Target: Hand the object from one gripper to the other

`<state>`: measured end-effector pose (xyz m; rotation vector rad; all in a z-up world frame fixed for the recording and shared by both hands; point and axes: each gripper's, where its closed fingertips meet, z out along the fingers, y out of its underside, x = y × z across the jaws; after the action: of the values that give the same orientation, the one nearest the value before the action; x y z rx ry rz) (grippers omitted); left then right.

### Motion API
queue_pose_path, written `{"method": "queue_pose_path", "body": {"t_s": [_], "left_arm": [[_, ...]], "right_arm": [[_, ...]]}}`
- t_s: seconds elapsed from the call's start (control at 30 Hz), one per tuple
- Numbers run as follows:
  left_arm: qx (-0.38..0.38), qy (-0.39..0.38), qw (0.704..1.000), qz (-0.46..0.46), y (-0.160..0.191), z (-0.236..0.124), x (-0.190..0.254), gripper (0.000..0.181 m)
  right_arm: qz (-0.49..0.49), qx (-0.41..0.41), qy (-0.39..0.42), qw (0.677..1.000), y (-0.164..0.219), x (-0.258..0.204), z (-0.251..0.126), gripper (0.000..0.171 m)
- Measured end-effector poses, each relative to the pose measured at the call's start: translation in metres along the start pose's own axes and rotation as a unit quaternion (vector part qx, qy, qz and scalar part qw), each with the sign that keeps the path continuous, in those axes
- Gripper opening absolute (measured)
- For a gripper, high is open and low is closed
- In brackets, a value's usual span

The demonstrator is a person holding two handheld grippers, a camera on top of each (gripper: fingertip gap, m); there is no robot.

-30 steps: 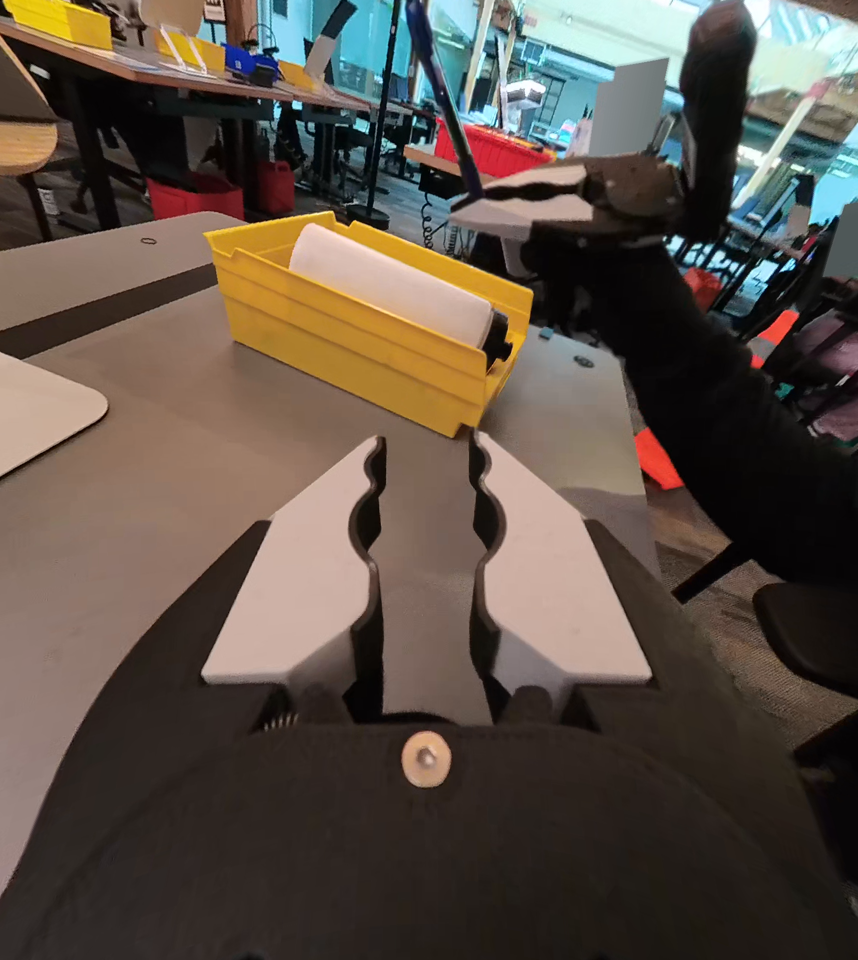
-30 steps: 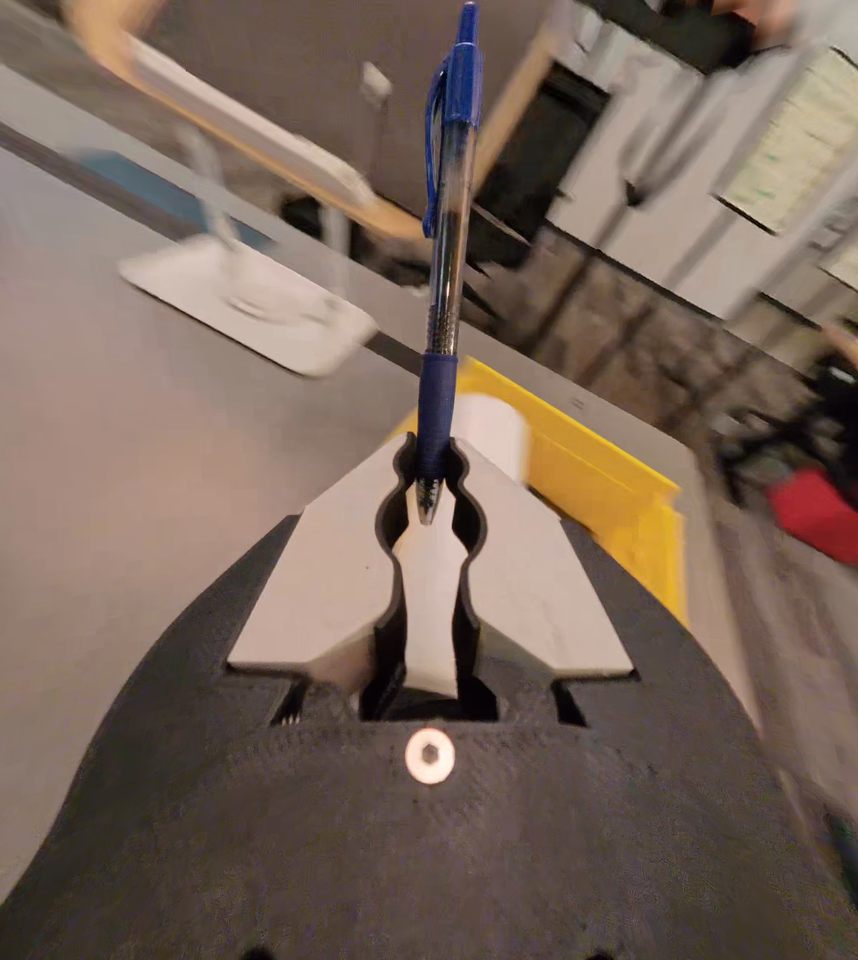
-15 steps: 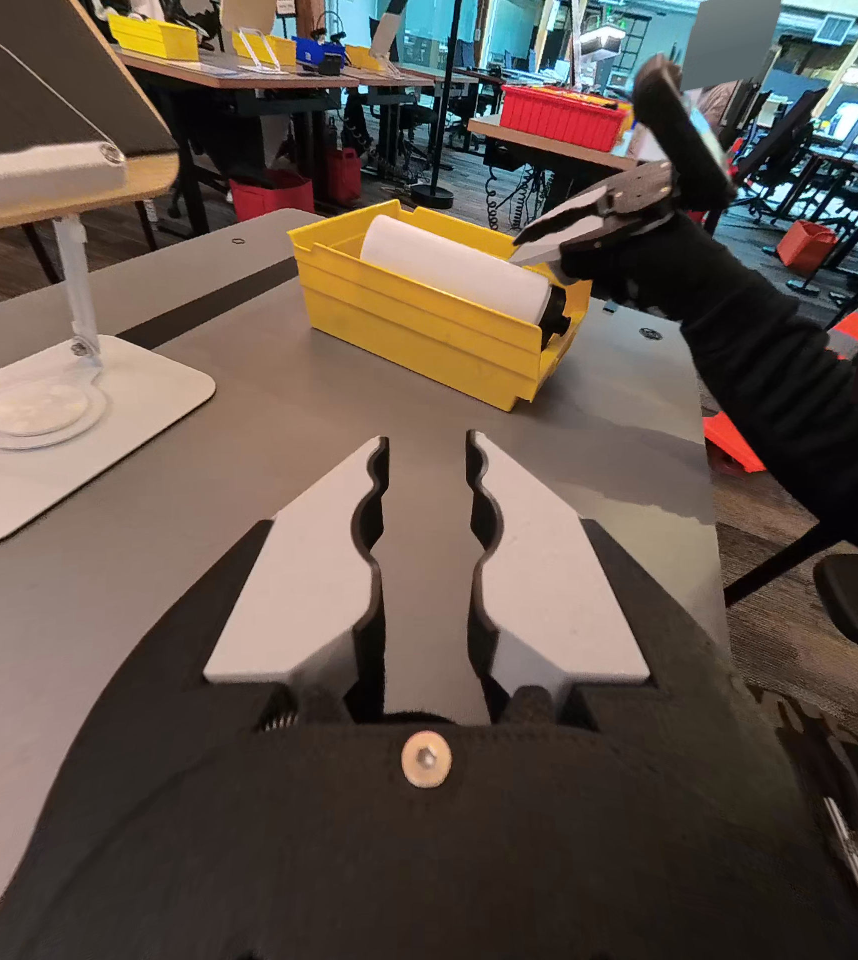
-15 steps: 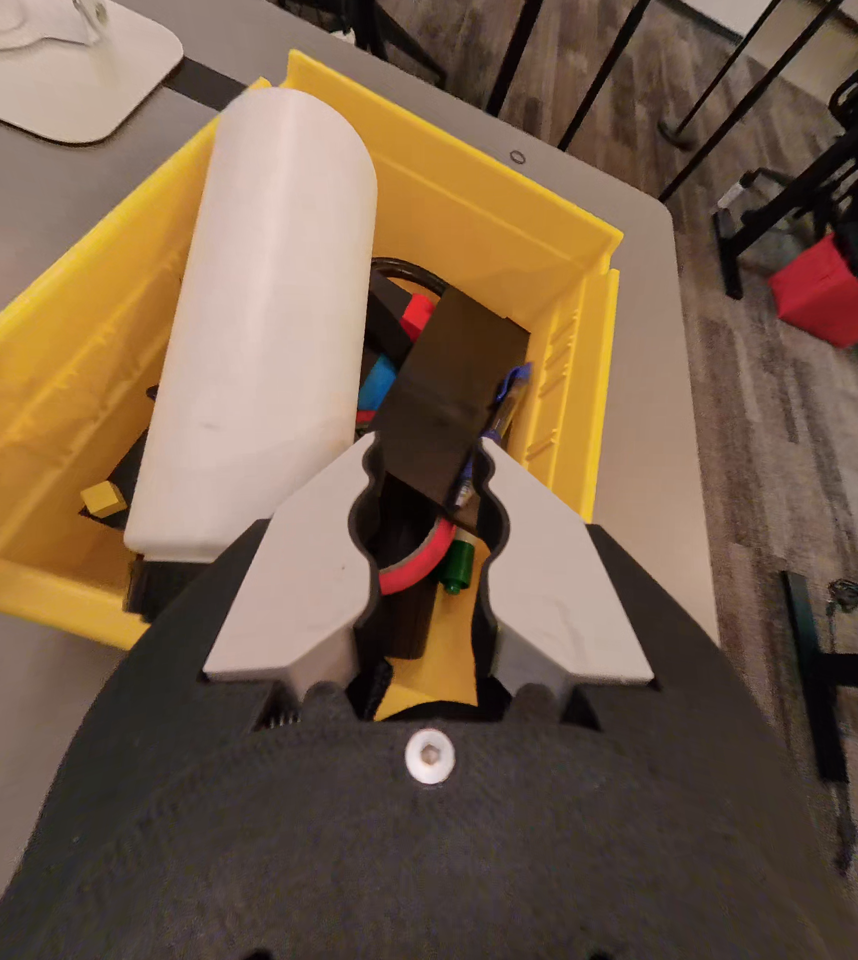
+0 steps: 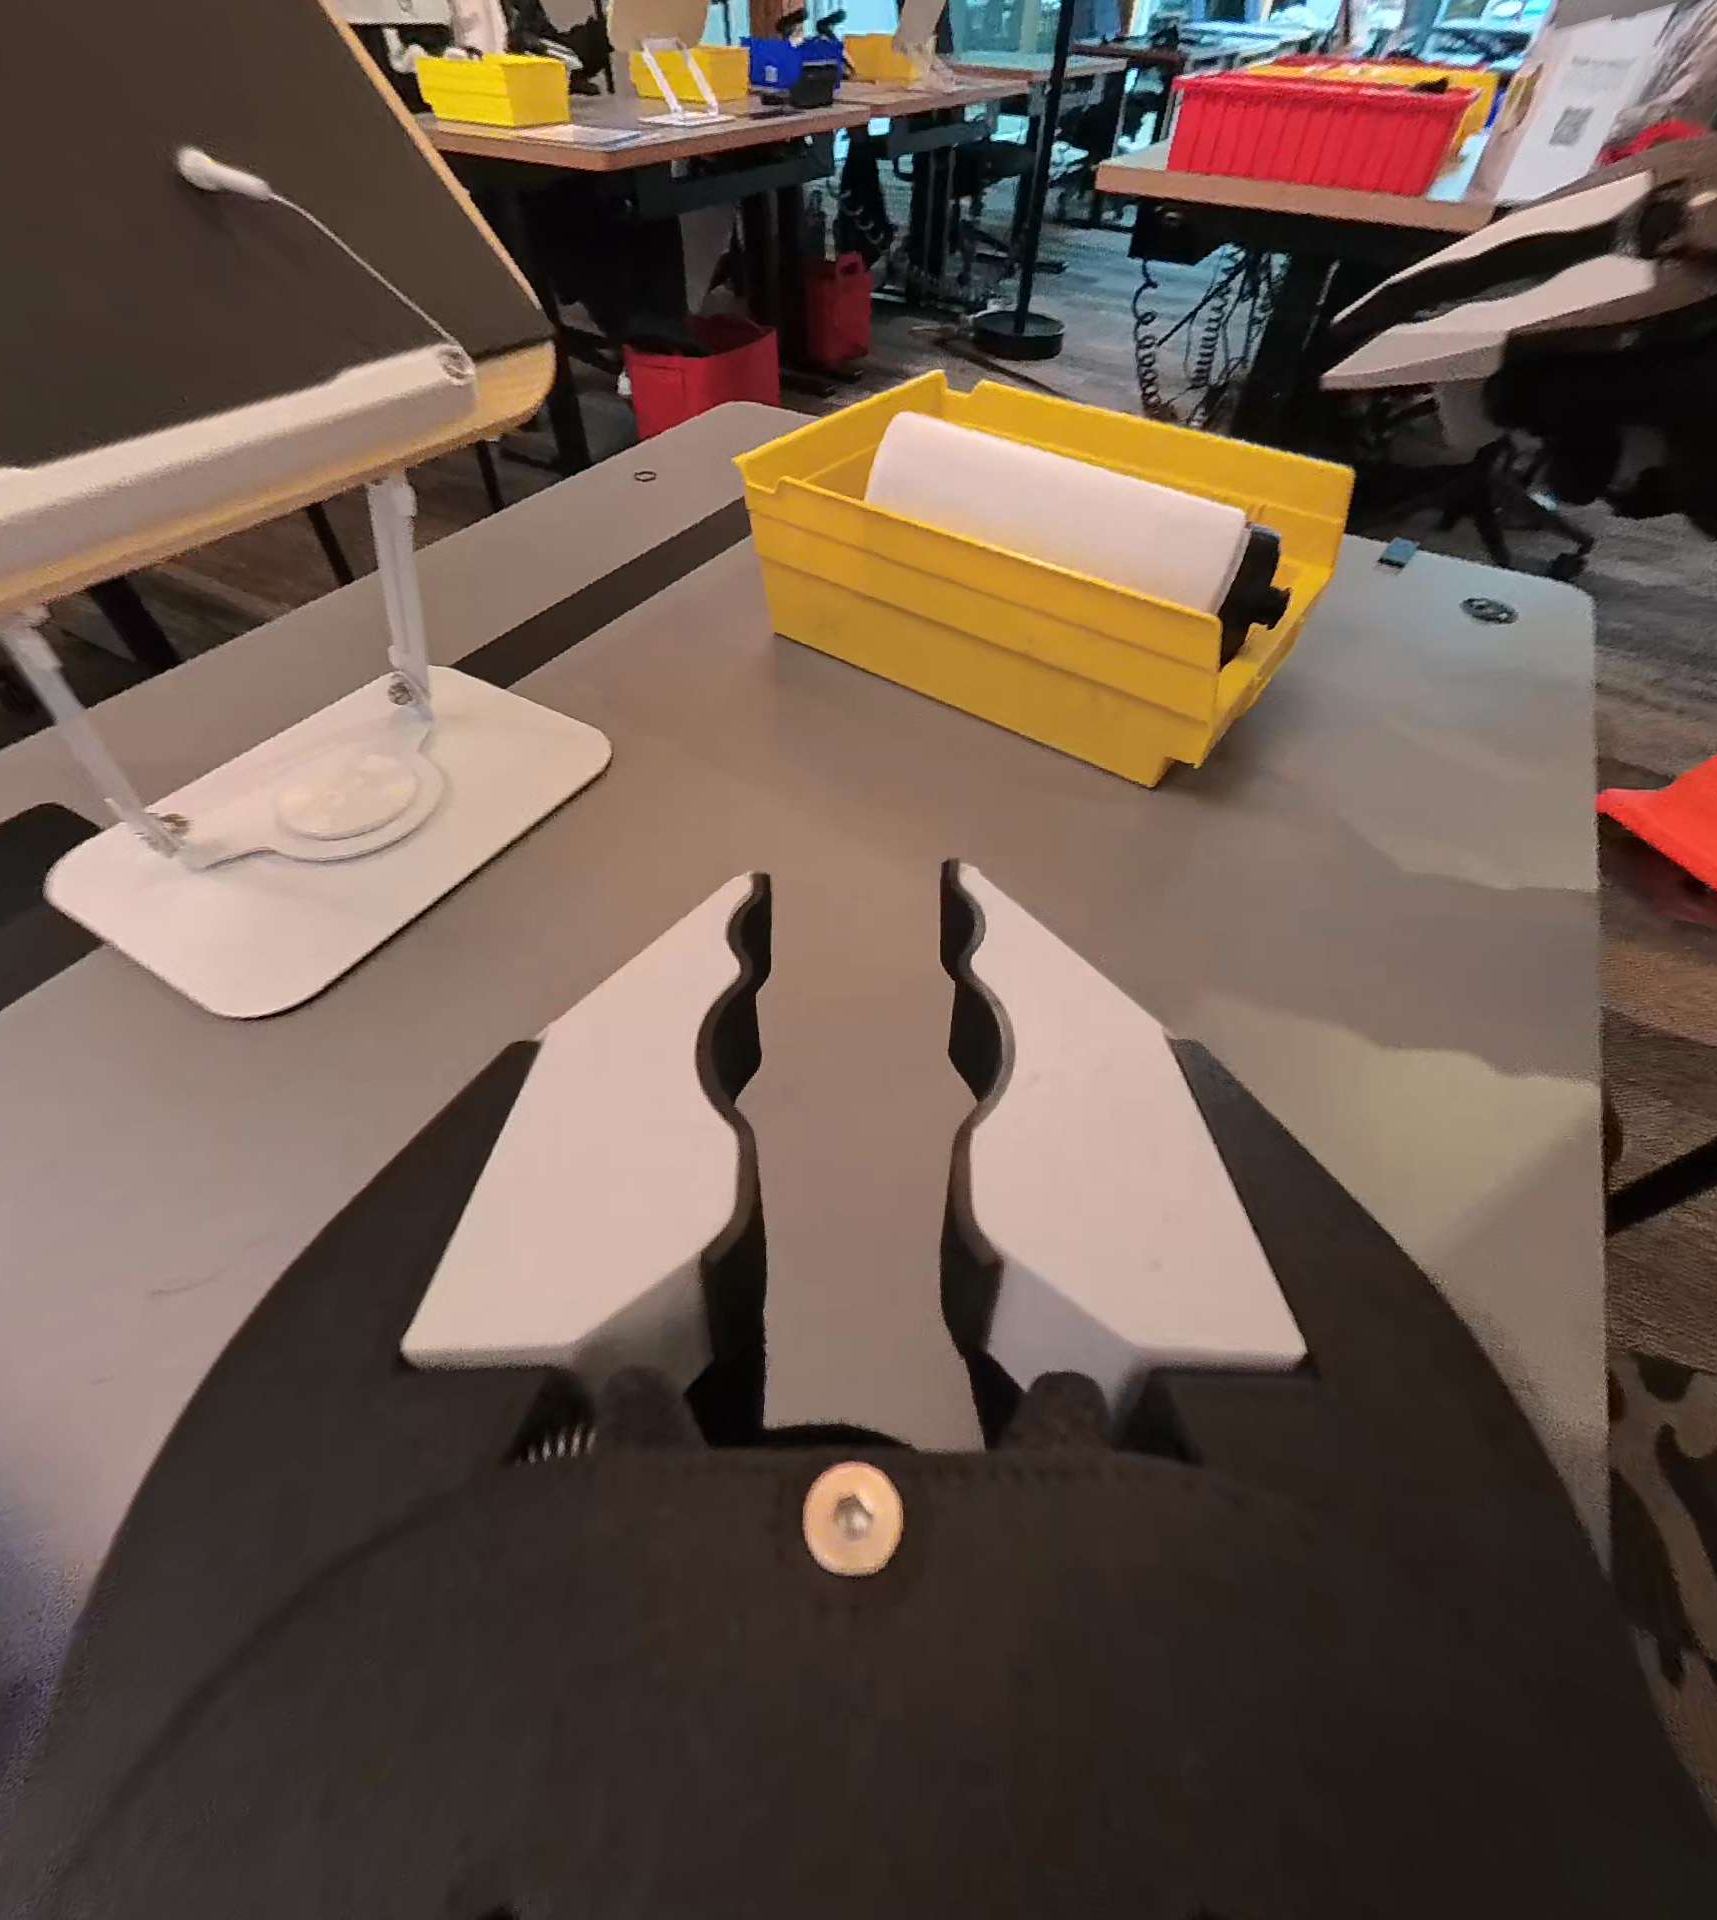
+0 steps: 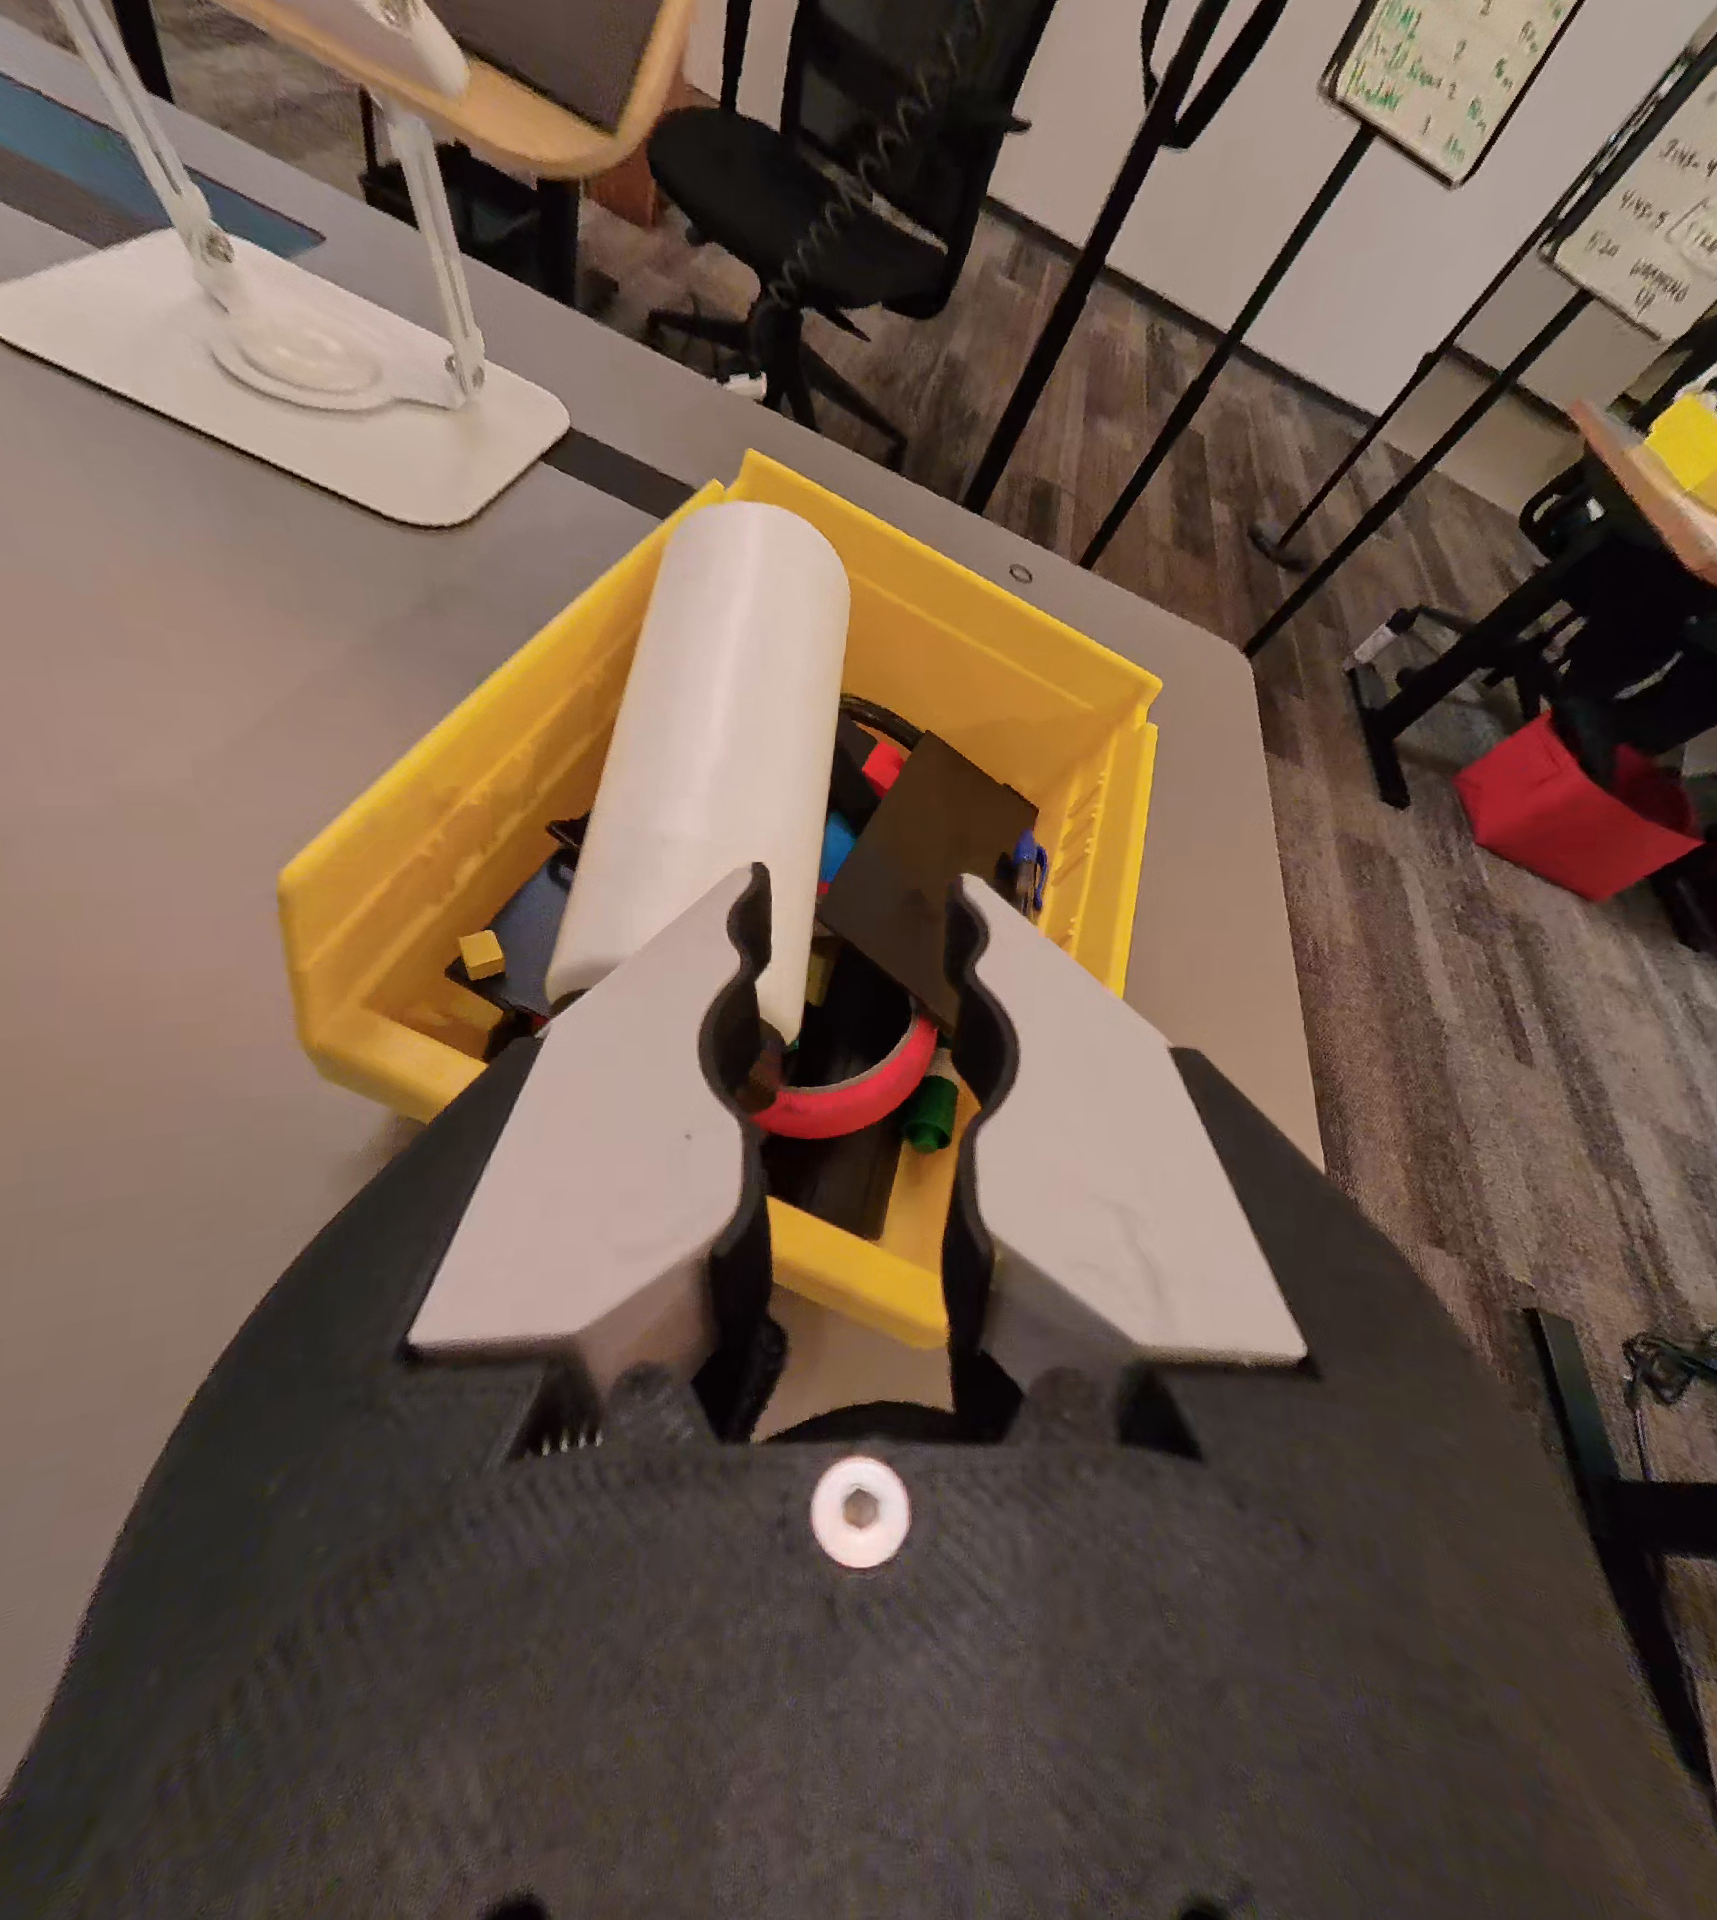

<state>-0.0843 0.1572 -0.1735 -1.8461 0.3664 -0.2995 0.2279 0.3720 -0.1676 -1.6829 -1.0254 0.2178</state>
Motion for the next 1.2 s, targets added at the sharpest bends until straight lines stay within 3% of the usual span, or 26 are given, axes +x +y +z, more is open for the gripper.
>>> {"method": "queue_pose_path", "body": {"t_s": [0.2, 0.43, 0.67, 0.93, 1.07, 1.2], "left_arm": [[-0.021, -0.066, 0.997, 0.019, -0.004, -0.036, -0.036, 0.033], [-0.068, -0.225, 0.969, 0.071, -0.019, -0.134, -0.124, 0.036], [-0.238, -0.309, 0.915, 0.104, 0.025, -0.213, -0.2, 0.036], [-0.424, -0.281, 0.858, 0.07, 0.124, -0.214, -0.249, 0.038], [-0.417, -0.212, 0.884, 0.014, 0.151, -0.181, -0.254, 0.041], [-0.436, -0.226, 0.871, -0.015, 0.173, -0.169, -0.284, 0.04]], "right_arm": [[-0.009, 0.043, -0.042, 0.998, -0.027, -0.039, -0.009, 0.031], [-0.034, 0.085, -0.143, 0.985, -0.06, -0.125, 0.005, 0.032], [-0.073, 0.094, -0.226, 0.967, -0.077, -0.206, 0.021, 0.033], [-0.089, 0.09, -0.275, 0.953, -0.083, -0.253, 0.029, 0.033], [-0.094, 0.086, -0.285, 0.95, -0.081, -0.261, 0.03, 0.034], [-0.096, 0.082, -0.293, 0.948, -0.078, -0.265, 0.031, 0.034]]}}
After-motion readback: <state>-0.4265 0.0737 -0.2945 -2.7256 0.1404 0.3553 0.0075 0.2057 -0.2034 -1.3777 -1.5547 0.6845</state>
